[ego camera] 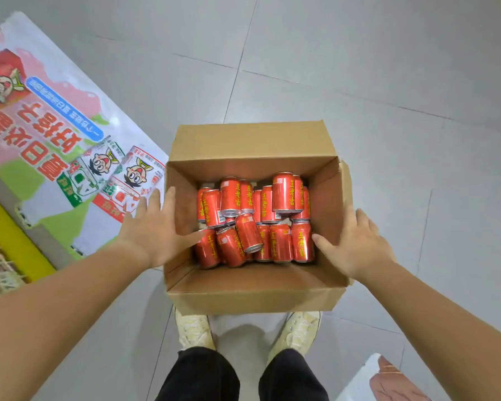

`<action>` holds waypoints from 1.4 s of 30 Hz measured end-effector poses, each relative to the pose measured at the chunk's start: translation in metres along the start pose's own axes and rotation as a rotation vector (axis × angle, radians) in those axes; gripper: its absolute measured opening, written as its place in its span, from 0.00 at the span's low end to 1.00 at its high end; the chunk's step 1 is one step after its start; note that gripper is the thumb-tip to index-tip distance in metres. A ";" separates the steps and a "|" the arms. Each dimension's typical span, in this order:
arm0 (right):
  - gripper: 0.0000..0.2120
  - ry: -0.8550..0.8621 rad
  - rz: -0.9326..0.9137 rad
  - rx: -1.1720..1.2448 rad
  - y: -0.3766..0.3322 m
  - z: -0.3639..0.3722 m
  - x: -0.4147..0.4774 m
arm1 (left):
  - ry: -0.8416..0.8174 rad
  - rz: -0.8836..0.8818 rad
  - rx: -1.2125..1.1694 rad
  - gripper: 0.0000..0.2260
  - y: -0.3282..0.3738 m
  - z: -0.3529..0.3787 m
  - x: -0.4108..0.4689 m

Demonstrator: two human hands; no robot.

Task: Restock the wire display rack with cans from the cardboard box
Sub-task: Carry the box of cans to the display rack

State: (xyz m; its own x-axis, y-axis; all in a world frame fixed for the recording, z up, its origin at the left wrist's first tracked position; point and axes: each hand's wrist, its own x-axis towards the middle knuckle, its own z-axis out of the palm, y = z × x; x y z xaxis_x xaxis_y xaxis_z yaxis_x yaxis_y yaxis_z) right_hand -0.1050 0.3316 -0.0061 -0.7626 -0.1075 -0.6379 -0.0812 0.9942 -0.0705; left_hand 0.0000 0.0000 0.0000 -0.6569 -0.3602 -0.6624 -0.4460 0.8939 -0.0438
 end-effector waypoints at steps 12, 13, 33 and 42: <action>0.27 0.128 0.151 0.399 0.013 0.064 0.057 | 0.169 -0.204 -0.586 0.38 -0.005 0.083 0.051; 0.23 0.145 0.149 0.442 0.016 0.066 0.059 | 0.198 -0.217 -0.595 0.35 -0.004 0.086 0.052; 0.04 0.087 0.143 0.467 0.039 -0.032 -0.001 | 0.280 -0.276 -0.702 0.09 -0.007 -0.020 -0.006; 0.05 0.111 0.079 0.452 0.041 -0.226 -0.129 | 0.317 -0.217 -0.716 0.09 -0.006 -0.194 -0.152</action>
State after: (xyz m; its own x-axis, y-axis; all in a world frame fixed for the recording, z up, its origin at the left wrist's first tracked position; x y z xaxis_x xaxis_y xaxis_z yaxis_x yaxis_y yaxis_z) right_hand -0.1549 0.3866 0.2465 -0.8215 -0.0060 -0.5702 0.2486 0.8961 -0.3676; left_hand -0.0152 -0.0026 0.2462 -0.6044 -0.6598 -0.4466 -0.7933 0.4467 0.4137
